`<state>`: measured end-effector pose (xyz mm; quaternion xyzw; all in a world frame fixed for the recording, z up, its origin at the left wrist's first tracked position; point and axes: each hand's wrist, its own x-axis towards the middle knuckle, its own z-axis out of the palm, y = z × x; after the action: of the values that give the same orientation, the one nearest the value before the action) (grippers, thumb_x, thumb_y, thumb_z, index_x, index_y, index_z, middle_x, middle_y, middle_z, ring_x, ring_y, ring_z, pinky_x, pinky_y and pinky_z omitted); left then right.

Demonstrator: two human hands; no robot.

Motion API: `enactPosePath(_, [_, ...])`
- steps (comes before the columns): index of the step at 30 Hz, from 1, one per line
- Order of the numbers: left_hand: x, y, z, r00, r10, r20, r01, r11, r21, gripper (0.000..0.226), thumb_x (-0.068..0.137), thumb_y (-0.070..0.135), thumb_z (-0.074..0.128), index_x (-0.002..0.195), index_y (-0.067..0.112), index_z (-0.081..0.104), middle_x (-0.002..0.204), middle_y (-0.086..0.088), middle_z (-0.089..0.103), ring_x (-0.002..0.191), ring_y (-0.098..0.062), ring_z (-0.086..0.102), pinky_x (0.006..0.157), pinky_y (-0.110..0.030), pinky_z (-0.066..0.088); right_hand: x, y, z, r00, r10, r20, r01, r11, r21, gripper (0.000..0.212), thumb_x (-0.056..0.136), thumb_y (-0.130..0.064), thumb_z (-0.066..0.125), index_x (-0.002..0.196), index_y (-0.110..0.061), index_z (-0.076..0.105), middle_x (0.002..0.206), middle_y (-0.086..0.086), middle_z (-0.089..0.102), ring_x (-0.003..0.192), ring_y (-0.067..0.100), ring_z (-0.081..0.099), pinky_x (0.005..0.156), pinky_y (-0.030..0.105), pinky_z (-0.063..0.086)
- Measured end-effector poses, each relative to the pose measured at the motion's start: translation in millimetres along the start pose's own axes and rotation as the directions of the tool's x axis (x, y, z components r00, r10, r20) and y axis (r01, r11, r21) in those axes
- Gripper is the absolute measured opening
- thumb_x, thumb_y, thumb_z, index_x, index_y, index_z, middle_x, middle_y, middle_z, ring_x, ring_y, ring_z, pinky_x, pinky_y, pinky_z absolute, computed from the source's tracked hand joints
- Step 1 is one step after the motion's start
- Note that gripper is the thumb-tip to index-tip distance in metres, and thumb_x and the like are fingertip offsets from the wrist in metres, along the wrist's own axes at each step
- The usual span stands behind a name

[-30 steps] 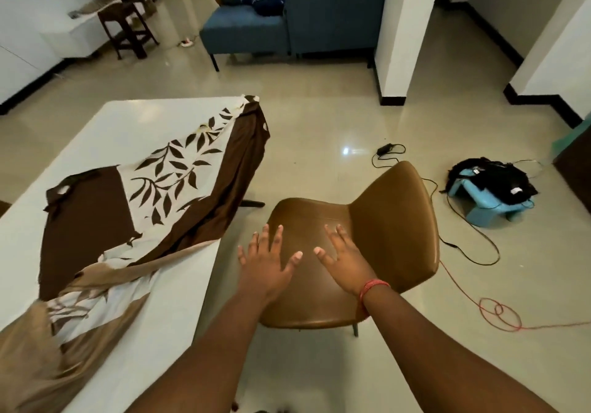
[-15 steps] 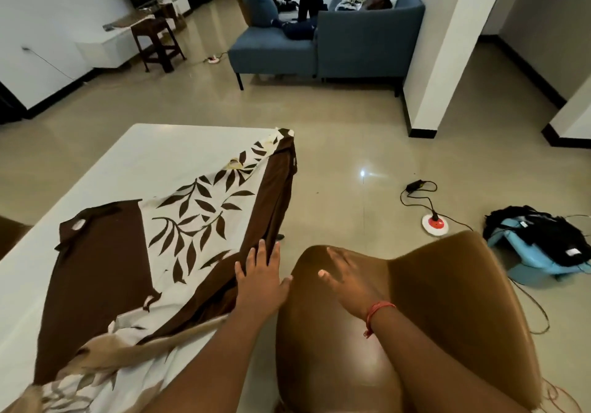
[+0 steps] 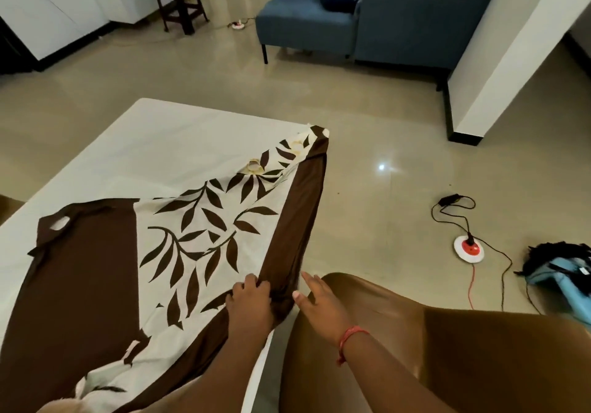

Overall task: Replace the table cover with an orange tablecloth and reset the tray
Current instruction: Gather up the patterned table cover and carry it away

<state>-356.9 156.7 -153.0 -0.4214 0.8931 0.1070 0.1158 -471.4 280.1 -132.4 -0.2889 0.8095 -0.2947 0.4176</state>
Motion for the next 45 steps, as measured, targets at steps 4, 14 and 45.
enactPosePath(4, [27.8,23.7,-17.4,0.999,-0.014,-0.039,-0.005,0.895,-0.446,0.006,0.097,0.017,0.049,0.099,0.02,0.053,0.094,0.0,0.062,0.09,-0.019,0.059,0.082,-0.037,0.051,32.4,-5.2,-11.4,0.999,0.044,-0.017,-0.04,0.982,0.187,0.063,0.101,-0.054,0.042,0.157,-0.034,0.021,0.162,-0.004,0.027,0.148,0.019,0.027,0.119,0.033,0.025])
enactPosePath(14, [27.5,52.8,-49.2,0.846,0.302,0.44,0.327,0.358,-0.875,0.018,0.099,0.011,0.048,0.103,0.016,0.065,0.098,-0.015,0.071,0.093,-0.029,0.068,0.084,-0.04,0.052,71.3,-32.9,-53.3,0.908,0.318,-0.274,0.007,0.641,0.768,0.033,0.087,0.001,0.055,0.11,-0.018,0.069,0.099,0.004,0.075,0.096,0.025,0.07,0.08,0.031,0.057])
enactPosePath(45, [-184.8,-228.3,-23.1,0.753,-0.633,0.177,0.198,-0.038,-0.979,0.013,0.098,0.022,0.056,0.105,0.015,0.064,0.102,-0.01,0.07,0.09,-0.023,0.067,0.075,-0.039,0.056,-97.3,-159.8,245.6,0.699,-0.527,0.483,0.714,0.544,-0.441,0.052,0.085,-0.021,0.06,0.136,-0.02,0.05,0.145,0.001,0.039,0.123,0.033,0.046,0.099,0.054,0.044])
